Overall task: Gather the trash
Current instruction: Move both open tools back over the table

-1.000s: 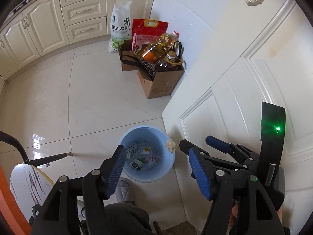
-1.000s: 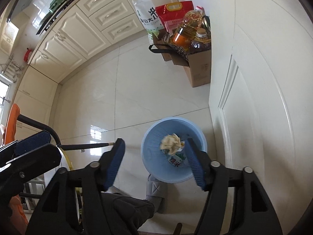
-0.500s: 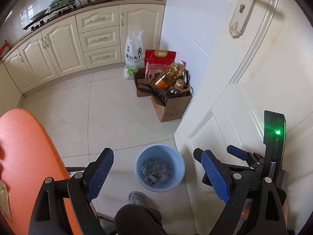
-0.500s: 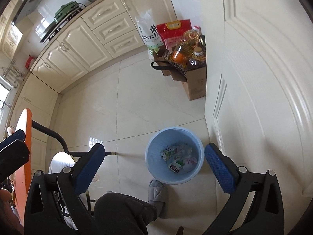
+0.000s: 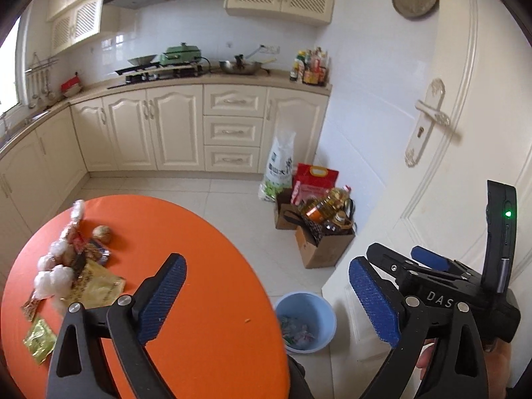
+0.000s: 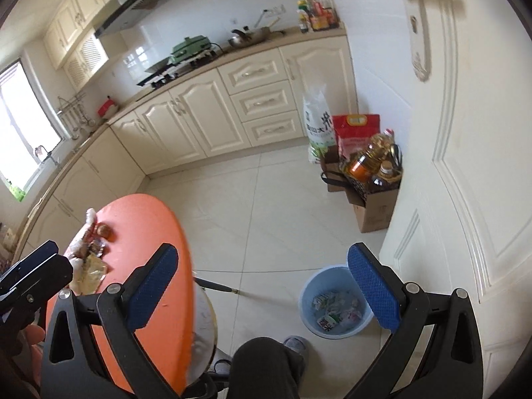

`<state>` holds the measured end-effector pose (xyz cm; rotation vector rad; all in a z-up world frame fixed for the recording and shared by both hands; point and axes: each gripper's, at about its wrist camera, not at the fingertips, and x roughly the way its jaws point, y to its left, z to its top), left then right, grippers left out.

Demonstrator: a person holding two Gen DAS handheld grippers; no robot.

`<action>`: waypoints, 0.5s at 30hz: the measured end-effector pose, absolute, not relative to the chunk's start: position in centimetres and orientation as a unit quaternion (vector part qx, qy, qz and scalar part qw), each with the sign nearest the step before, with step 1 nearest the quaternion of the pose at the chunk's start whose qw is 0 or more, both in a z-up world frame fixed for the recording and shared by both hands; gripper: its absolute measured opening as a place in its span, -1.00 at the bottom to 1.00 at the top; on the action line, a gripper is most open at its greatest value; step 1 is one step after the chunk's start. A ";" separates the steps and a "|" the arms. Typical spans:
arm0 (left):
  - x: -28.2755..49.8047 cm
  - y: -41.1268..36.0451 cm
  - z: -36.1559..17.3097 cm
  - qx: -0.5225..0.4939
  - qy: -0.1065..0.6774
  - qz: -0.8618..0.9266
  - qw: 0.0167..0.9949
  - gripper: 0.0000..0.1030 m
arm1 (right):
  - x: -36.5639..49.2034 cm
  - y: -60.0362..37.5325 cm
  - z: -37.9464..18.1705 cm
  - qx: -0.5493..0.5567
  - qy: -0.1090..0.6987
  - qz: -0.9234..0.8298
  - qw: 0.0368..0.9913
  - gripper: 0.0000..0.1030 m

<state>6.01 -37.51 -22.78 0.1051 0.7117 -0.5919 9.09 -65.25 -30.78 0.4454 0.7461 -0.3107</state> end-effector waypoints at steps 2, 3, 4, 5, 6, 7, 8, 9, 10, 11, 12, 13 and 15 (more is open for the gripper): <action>4.5 -33.8 -21.8 0.037 0.324 -0.259 0.909 0.97 | 9.7 -62.1 -28.7 0.192 0.347 -0.126 0.909 1.00; 3.7 -32.1 -21.3 0.032 0.315 -0.249 0.915 0.97 | 9.9 -60.8 -27.8 0.186 0.341 -0.116 0.914 1.00; 2.8 -30.5 -20.9 0.027 0.308 -0.239 0.920 0.97 | 10.2 -59.1 -26.7 0.178 0.331 -0.102 0.921 1.00; 2.0 -28.8 -20.5 0.022 0.302 -0.227 0.926 0.97 | 10.6 -57.8 -25.8 0.172 0.324 -0.091 0.926 1.00; 1.1 -27.4 -20.3 0.018 0.296 -0.214 0.931 0.97 | 10.9 -56.3 -24.9 0.163 0.317 -0.080 0.931 1.00; 0.3 -26.1 -20.1 0.013 0.290 -0.204 0.935 0.97 | 11.2 -55.0 -24.1 0.156 0.310 -0.070 0.935 1.00; -0.5 -24.7 -19.8 0.008 0.285 -0.194 0.939 0.97 | 11.4 -53.7 -23.3 0.149 0.302 -0.060 0.940 1.00; -1.2 -23.1 -19.6 0.003 0.280 -0.182 0.943 0.97 | 11.6 -52.3 -22.6 0.141 0.295 -0.051 0.944 1.00; -2.0 -21.8 -19.4 -0.002 0.275 -0.169 0.947 0.97 | 11.9 -50.6 -21.8 0.130 0.288 -0.038 0.948 1.00; -2.8 -20.3 -19.1 -0.006 0.270 -0.155 0.950 0.98 | 12.1 -49.3 -21.1 0.122 0.283 -0.026 0.951 1.00; -3.5 -18.9 -18.9 -0.011 0.266 -0.142 0.953 0.98 | 12.4 -47.9 -20.5 0.115 0.276 -0.014 0.954 1.00; -4.6 -18.3 -18.5 -0.014 0.262 -0.129 0.956 0.98 | 12.6 -46.6 -19.9 0.108 0.272 -0.004 0.956 1.00; -5.9 -16.3 -18.3 -0.019 0.253 -0.101 0.962 0.98 | 13.0 -44.3 -19.2 0.095 0.265 0.014 0.959 1.00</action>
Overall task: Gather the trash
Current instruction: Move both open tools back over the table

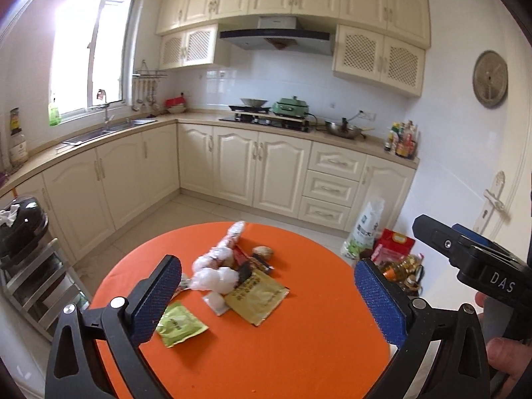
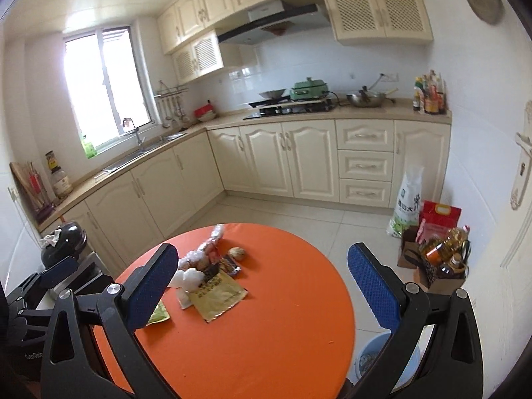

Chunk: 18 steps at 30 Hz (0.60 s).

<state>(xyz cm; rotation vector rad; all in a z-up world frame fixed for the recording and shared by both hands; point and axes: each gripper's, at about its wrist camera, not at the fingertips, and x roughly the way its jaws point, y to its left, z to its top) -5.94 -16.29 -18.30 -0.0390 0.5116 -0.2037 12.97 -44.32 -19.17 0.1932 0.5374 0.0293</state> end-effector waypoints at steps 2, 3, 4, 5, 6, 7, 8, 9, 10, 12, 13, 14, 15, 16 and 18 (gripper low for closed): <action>-7.1 -14.7 -18.2 -0.017 0.246 -0.076 0.966 0.98 | 13.3 -42.3 -18.9 0.084 0.264 0.034 0.960 1.00; -7.8 -13.7 -18.3 -0.018 0.245 -0.064 0.967 0.98 | 13.5 -41.3 -18.8 0.079 0.265 0.043 0.960 1.00; -8.3 -12.9 -18.7 -0.020 0.246 -0.054 0.967 0.98 | 13.6 -40.4 -18.9 0.072 0.266 0.053 0.960 1.00; -8.5 -12.5 -19.0 -0.024 0.249 -0.045 0.967 0.98 | 13.8 -39.6 -19.1 0.067 0.268 0.060 0.959 1.00; -8.9 -11.7 -19.4 -0.027 0.252 -0.036 0.967 0.98 | 13.8 -38.9 -19.4 0.062 0.273 0.065 0.958 1.00; -9.0 -11.6 -19.7 -0.031 0.256 -0.029 0.966 0.98 | 14.0 -38.3 -19.8 0.057 0.279 0.072 0.956 1.00; -9.1 -11.1 -20.1 -0.033 0.261 -0.022 0.965 0.98 | 14.4 -37.7 -20.2 0.054 0.285 0.079 0.954 1.00; -9.1 -10.8 -20.5 -0.035 0.267 -0.016 0.963 0.98 | 14.7 -37.2 -20.6 0.051 0.291 0.083 0.952 1.00; -8.9 -10.8 -20.8 -0.036 0.273 -0.013 0.961 0.98 | 15.0 -36.9 -21.0 0.047 0.297 0.087 0.950 1.00; -8.0 -11.3 -21.2 -0.038 0.286 -0.004 0.957 0.98 | 15.6 -36.4 -22.0 0.040 0.309 0.092 0.946 1.00; -6.9 -11.3 -21.2 -0.038 0.294 -0.002 0.955 0.98 | 16.0 -36.3 -22.5 0.038 0.315 0.093 0.944 1.00; -5.9 -11.7 -21.6 -0.037 0.302 0.001 0.952 0.98 | 16.3 -36.3 -23.2 0.037 0.323 0.093 0.941 1.00; -5.4 -11.7 -22.4 -0.036 0.313 0.003 0.949 0.98 | 16.6 -36.3 -23.8 0.036 0.329 0.095 0.939 1.00; -2.9 -12.0 -22.4 -0.036 0.322 0.003 0.946 0.98 | 17.1 -36.3 -24.5 0.035 0.338 0.095 0.936 1.00; -0.4 -11.9 -23.3 -0.030 0.341 -0.001 0.940 0.98 | 17.9 -36.1 -25.7 0.030 0.354 0.093 0.930 1.00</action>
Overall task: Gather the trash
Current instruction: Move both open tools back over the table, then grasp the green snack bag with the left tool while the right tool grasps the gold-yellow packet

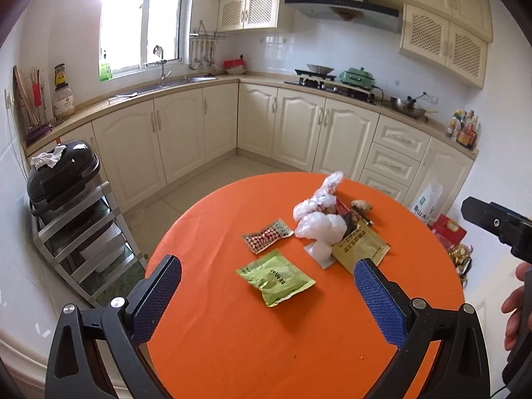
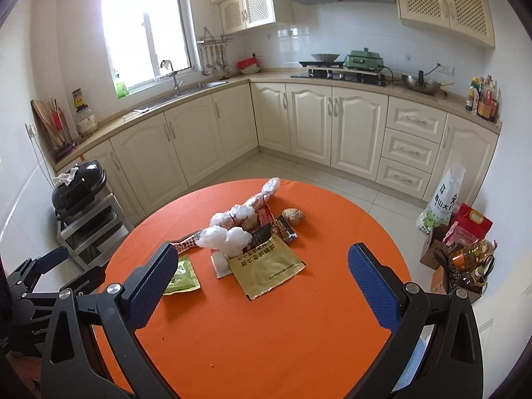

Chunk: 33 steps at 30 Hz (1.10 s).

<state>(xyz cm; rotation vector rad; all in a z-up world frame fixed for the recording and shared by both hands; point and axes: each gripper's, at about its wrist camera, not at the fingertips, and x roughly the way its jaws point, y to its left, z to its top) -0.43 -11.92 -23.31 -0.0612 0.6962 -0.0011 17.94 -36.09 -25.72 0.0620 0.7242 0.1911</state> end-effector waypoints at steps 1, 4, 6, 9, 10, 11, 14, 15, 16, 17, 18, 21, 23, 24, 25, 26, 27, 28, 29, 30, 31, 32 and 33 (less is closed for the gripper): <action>0.8 -11.9 -23.9 -0.026 0.352 -0.001 0.936 0.98 | 18.4 -36.1 -26.3 0.029 0.361 0.093 0.928 1.00; 5.1 -12.4 -26.2 -0.018 0.378 -0.010 0.925 0.98 | 19.9 -36.1 -28.2 0.030 0.382 0.089 0.919 1.00; 7.2 -12.2 -28.0 -0.016 0.396 -0.012 0.918 0.98 | 20.8 -36.2 -29.5 0.028 0.398 0.085 0.913 1.00; 10.2 -12.1 -30.6 -0.006 0.418 -0.011 0.908 0.98 | 22.4 -36.2 -31.6 0.028 0.421 0.083 0.903 1.00; 11.3 -12.2 -31.2 0.001 0.424 -0.006 0.906 0.98 | 22.9 -36.2 -32.5 0.027 0.429 0.083 0.899 1.00; 12.6 -12.3 -31.8 0.008 0.430 -0.004 0.903 0.98 | 23.4 -36.3 -33.1 0.028 0.436 0.083 0.896 1.00; 16.2 -12.6 -33.4 0.039 0.446 0.003 0.894 0.98 | 24.8 -36.0 -35.0 0.026 0.454 0.086 0.886 1.00; 17.5 -12.9 -34.0 0.050 0.452 -0.004 0.890 0.98 | 25.3 -35.9 -35.7 0.022 0.462 0.087 0.882 1.00; 18.2 -13.1 -34.4 0.060 0.458 -0.012 0.887 0.97 | 25.8 -35.8 -36.4 0.019 0.468 0.089 0.879 1.00; 19.1 -13.4 -34.8 0.068 0.463 -0.020 0.884 0.95 | 26.2 -35.8 -37.0 0.017 0.474 0.091 0.876 1.00; 19.8 -13.8 -35.2 0.076 0.467 -0.030 0.880 0.91 | 26.6 -35.7 -37.6 0.016 0.480 0.094 0.872 1.00; 21.6 -14.1 -35.5 0.064 0.473 -0.065 0.876 0.65 | 28.0 -35.2 -39.5 0.011 0.496 0.100 0.863 1.00; 23.1 -14.0 -35.5 0.052 0.476 -0.074 0.875 0.56 | 29.0 -34.7 -40.5 0.002 0.506 0.108 0.856 1.00; 23.6 -13.8 -35.6 0.050 0.476 -0.074 0.875 0.51 | 29.3 -34.4 -40.9 -0.006 0.510 0.112 0.853 1.00; 23.9 -13.9 -35.7 0.049 0.474 -0.073 0.876 0.47 | 29.7 -33.9 -41.4 -0.018 0.514 0.118 0.850 1.00; 24.5 -13.8 -35.7 0.045 0.472 -0.072 0.877 0.40 | 30.0 -33.5 -41.9 -0.028 0.517 0.122 0.847 1.00; 24.8 -13.8 -35.6 0.042 0.471 -0.072 0.878 0.31 | 30.3 -33.2 -42.3 -0.037 0.521 0.126 0.843 1.00; 24.7 -13.6 -35.6 0.039 0.470 -0.070 0.879 0.27 | 30.6 -32.8 -42.8 -0.048 0.525 0.131 0.840 1.00; 24.8 -13.5 -35.6 0.035 0.469 -0.070 0.880 0.13 | 30.9 -32.6 -43.3 -0.058 0.529 0.132 0.837 1.00; 25.2 -13.5 -35.5 0.028 0.469 -0.072 0.880 -0.04 | 31.1 -32.5 -43.7 -0.067 0.532 0.134 0.833 1.00; 25.6 -13.3 -35.4 0.025 0.468 -0.069 0.881 -0.09 | 31.3 -32.5 -43.7 -0.067 0.527 0.140 0.836 1.00; 25.7 -13.2 -35.4 0.020 0.468 -0.069 0.881 -0.13 | 31.5 -32.6 -43.7 -0.067 0.527 0.143 0.835 1.00; 26.1 -13.4 -35.6 0.018 0.468 -0.066 0.881 -0.16 | 31.7 -32.5 -43.8 -0.073 0.528 0.147 0.833 1.00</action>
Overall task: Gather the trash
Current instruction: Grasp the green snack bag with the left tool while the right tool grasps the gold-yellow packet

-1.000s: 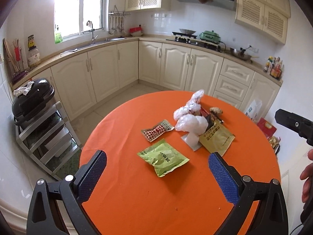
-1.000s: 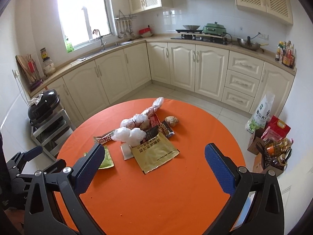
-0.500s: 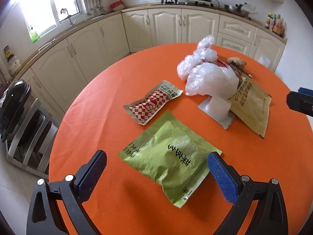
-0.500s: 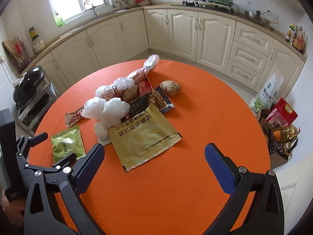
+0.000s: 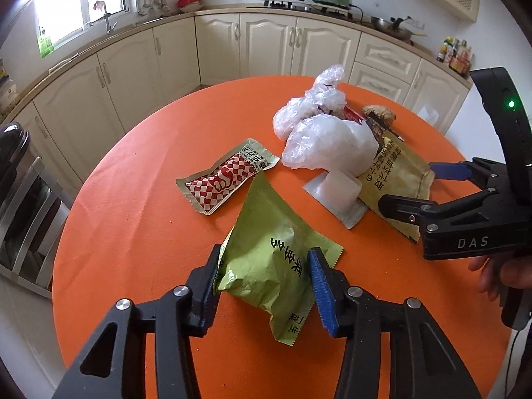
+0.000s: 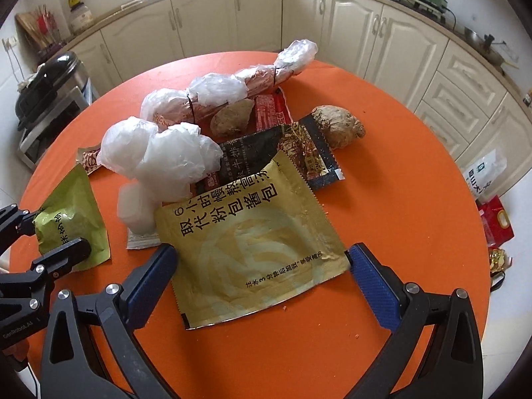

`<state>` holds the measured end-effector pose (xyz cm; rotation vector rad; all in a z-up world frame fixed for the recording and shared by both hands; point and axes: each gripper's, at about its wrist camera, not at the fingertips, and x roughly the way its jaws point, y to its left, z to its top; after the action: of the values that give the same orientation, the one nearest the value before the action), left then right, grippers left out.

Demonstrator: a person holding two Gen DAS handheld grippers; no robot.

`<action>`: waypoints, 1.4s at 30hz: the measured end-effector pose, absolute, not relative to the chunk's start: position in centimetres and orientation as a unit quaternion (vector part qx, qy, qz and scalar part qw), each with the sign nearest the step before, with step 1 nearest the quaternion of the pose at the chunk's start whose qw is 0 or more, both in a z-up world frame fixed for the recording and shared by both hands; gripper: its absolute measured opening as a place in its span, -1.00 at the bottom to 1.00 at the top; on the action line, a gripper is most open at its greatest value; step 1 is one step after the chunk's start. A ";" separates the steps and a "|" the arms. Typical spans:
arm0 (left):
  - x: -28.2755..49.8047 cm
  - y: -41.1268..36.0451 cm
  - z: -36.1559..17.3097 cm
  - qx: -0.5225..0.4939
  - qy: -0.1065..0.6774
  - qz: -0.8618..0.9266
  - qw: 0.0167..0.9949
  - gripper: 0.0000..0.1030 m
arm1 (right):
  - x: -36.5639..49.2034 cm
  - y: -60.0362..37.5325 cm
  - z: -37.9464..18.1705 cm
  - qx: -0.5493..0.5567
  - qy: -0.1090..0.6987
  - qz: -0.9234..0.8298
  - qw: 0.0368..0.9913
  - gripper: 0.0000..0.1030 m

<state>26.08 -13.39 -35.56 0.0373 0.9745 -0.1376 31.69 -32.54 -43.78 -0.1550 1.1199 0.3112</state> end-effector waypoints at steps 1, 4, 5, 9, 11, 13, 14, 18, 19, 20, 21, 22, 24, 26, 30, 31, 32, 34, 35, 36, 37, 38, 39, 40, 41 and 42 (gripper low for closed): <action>26.6 -13.4 -35.6 0.017 0.468 -0.066 0.881 -0.17 | 31.8 -32.4 -43.7 -0.081 0.528 0.151 0.832 1.00; 27.0 -13.4 -35.8 0.015 0.468 -0.063 0.882 -0.17 | 31.9 -32.0 -43.8 -0.094 0.533 0.168 0.824 1.00; 26.9 -13.3 -35.8 0.013 0.467 -0.063 0.882 -0.17 | 32.0 -31.9 -43.9 -0.096 0.536 0.173 0.821 1.00; 26.4 -12.8 -35.7 -0.007 0.464 -0.067 0.883 -0.41 | 32.1 -31.6 -44.0 -0.106 0.523 0.184 0.826 1.00; 25.9 -12.5 -35.7 -0.024 0.464 -0.072 0.883 -0.56 | 32.1 -31.1 -44.1 -0.106 0.516 0.187 0.829 1.00; 25.5 -12.6 -35.7 -0.030 0.463 -0.073 0.883 -0.65 | 31.9 -31.2 -44.1 -0.094 0.516 0.186 0.831 0.92; 25.0 -12.6 -35.8 -0.029 0.461 -0.072 0.884 -0.67 | 31.6 -31.3 -44.0 -0.095 0.513 0.185 0.833 0.87; 22.5 -13.4 -35.8 -0.038 0.462 -0.077 0.883 -0.68 | 31.1 -32.0 -43.1 -0.091 0.506 0.181 0.839 0.25; 21.6 -13.3 -35.6 -0.038 0.461 -0.077 0.883 -0.68 | 30.9 -32.3 -42.8 -0.083 0.503 0.187 0.840 -0.09; 21.4 -13.3 -35.6 -0.040 0.461 -0.077 0.883 -0.68 | 30.9 -32.6 -42.5 -0.086 0.502 0.182 0.841 -0.20; 20.6 -13.3 -35.5 -0.041 0.461 -0.078 0.883 -0.68 | 30.8 -32.6 -42.4 -0.091 0.504 0.181 0.840 -0.32; 19.5 -13.0 -35.1 -0.042 0.461 -0.076 0.883 -0.68 | 31.0 -32.8 -42.3 -0.090 0.511 0.183 0.835 -0.30; 18.5 -12.8 -34.8 -0.043 0.459 -0.075 0.884 -0.68 | 31.5 -33.4 -42.0 -0.078 0.513 0.184 0.835 0.23; 18.3 -12.5 -34.6 -0.042 0.459 -0.074 0.884 -0.68 | 31.6 -33.8 -41.5 -0.073 0.496 0.186 0.845 1.00; 18.3 -12.0 -34.4 -0.041 0.460 -0.072 0.884 -0.68 | 31.6 -32.4 -41.4 -0.117 0.487 0.221 0.837 1.00; 18.3 -11.9 -34.4 -0.041 0.460 -0.072 0.884 -0.68 | 31.7 -31.6 -41.9 -0.141 0.489 0.216 0.833 1.00; 18.3 -11.8 -34.4 -0.042 0.461 -0.072 0.884 -0.68 | 31.9 -31.2 -42.4 -0.159 0.493 0.216 0.828 1.00; 18.2 -11.8 -34.4 -0.042 0.462 -0.071 0.883 -0.67 | 32.3 -30.8 -43.4 -0.165 0.504 0.235 0.814 1.00; 18.2 -11.8 -34.4 -0.041 0.462 -0.069 0.883 -0.67 | 32.4 -30.7 -43.7 -0.157 0.507 0.250 0.810 1.00; 18.2 -11.9 -34.4 -0.040 0.462 -0.068 0.884 -0.67 | 32.5 -30.6 -43.9 -0.149 0.507 0.260 0.809 1.00; 18.2 -11.9 -34.4 -0.040 0.461 -0.066 0.884 -0.67 | 32.6 -30.5 -44.1 -0.142 0.502 0.265 0.811 1.00; 18.3 -11.9 -34.4 -0.040 0.461 -0.065 0.884 -0.67 | 32.6 -30.6 -44.1 -0.137 0.496 0.268 0.814 1.00; 18.3 -11.8 -34.4 -0.041 0.461 -0.064 0.884 -0.67 | 32.6 -30.7 -44.1 -0.137 0.492 0.269 0.817 1.00; 18.2 -11.8 -34.3 -0.041 0.461 -0.063 0.884 -0.67 | 32.5 -30.8 -44.2 -0.135 0.493 0.268 0.817 0.98; 18.2 -11.9 -34.3 -0.041 0.461 -0.062 0.884 -0.67 | 32.4 -30.8 -44.2 -0.134 0.493 0.268 0.817 0.94; 18.2 -11.9 -34.3 -0.042 0.460 -0.062 0.885 -0.68 | 32.1 -30.9 -44.0 -0.135 0.491 0.274 0.816 0.79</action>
<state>18.21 -11.87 -34.35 -0.0867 0.9576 -0.1295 32.14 -30.90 -44.02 -0.2876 1.0464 0.5846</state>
